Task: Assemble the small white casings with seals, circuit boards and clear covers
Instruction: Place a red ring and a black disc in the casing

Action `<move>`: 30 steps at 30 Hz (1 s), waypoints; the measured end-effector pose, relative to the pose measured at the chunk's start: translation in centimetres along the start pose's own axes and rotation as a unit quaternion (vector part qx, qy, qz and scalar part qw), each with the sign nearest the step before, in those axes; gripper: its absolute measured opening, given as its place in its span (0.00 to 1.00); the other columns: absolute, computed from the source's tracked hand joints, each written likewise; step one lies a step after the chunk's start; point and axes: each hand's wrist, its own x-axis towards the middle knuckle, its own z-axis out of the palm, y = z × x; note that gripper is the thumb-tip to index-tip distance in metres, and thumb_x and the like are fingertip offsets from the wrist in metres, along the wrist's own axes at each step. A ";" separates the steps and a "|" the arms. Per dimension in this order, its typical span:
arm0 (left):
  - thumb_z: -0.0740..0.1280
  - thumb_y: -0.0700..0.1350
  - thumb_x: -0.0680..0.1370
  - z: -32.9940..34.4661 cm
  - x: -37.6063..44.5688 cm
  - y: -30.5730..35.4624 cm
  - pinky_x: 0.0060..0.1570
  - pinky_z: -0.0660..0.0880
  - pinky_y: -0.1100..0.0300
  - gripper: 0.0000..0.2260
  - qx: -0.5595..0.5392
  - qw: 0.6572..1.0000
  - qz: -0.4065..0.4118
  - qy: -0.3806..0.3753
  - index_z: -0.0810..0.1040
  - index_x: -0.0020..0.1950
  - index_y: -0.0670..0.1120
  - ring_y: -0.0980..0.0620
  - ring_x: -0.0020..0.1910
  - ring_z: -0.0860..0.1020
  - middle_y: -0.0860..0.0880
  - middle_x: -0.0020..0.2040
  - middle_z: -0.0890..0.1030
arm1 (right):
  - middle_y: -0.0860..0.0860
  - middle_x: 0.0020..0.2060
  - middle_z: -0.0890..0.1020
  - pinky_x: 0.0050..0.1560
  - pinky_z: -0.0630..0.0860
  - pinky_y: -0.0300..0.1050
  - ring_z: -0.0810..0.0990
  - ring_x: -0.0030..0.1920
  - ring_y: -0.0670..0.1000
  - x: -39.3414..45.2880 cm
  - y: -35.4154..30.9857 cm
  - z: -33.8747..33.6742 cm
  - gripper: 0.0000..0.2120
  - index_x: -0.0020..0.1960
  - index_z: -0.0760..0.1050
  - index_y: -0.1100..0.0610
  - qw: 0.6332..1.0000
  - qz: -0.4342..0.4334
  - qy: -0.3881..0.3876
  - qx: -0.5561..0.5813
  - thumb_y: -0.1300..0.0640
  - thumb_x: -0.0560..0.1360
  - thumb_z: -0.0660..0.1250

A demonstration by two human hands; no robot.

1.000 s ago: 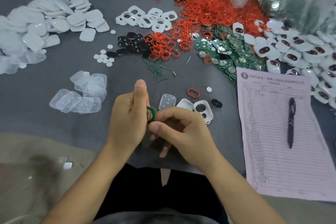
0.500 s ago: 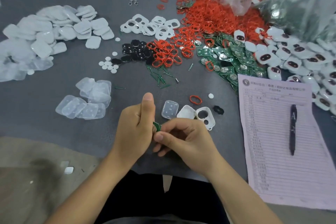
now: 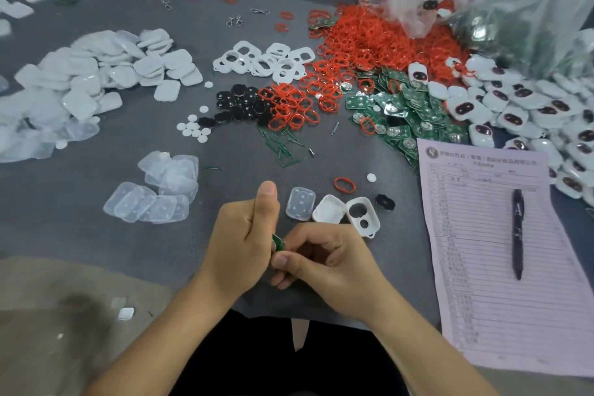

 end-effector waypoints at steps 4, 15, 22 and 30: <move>0.52 0.60 0.85 -0.2 0.1 0.2 0.28 0.60 0.56 0.27 0.007 1.000 0.011 -0.021 0.59 0.30 0.46 0.55 0.26 0.60 0.55 0.24 0.60 | 0.54 0.34 0.84 0.40 0.82 0.41 0.84 0.35 0.49 -0.2 0.0 0.0 0.10 0.43 0.80 0.58 1.000 -0.002 0.001 -0.012 0.71 0.78 0.70; 0.54 0.58 0.84 -1.5 0.5 -0.2 0.28 0.60 0.65 0.28 0.048 0.997 0.033 -0.041 0.59 0.27 0.48 0.58 0.23 0.62 0.53 0.22 0.63 | 0.55 0.37 0.84 0.42 0.84 0.44 0.84 0.38 0.52 -0.1 -0.5 0.4 0.12 0.44 0.81 0.53 0.997 0.018 -0.027 -0.063 0.68 0.80 0.69; 0.54 0.58 0.84 -2.1 1.0 -0.5 0.27 0.60 0.70 0.26 0.078 0.995 0.044 -0.032 0.60 0.26 0.52 0.59 0.21 0.65 0.55 0.21 0.66 | 0.51 0.36 0.82 0.38 0.84 0.47 0.85 0.39 0.55 0.4 0.0 0.6 0.07 0.46 0.80 0.56 0.993 -0.017 0.005 -0.119 0.65 0.81 0.69; 0.53 0.59 0.85 -0.9 0.8 0.0 0.27 0.61 0.62 0.27 0.045 0.997 0.026 0.064 0.63 0.31 0.44 0.58 0.24 0.64 0.49 0.24 0.67 | 0.56 0.34 0.82 0.34 0.82 0.45 0.83 0.35 0.50 0.7 -0.2 0.7 0.08 0.47 0.81 0.59 0.998 -0.011 0.041 -0.050 0.62 0.83 0.65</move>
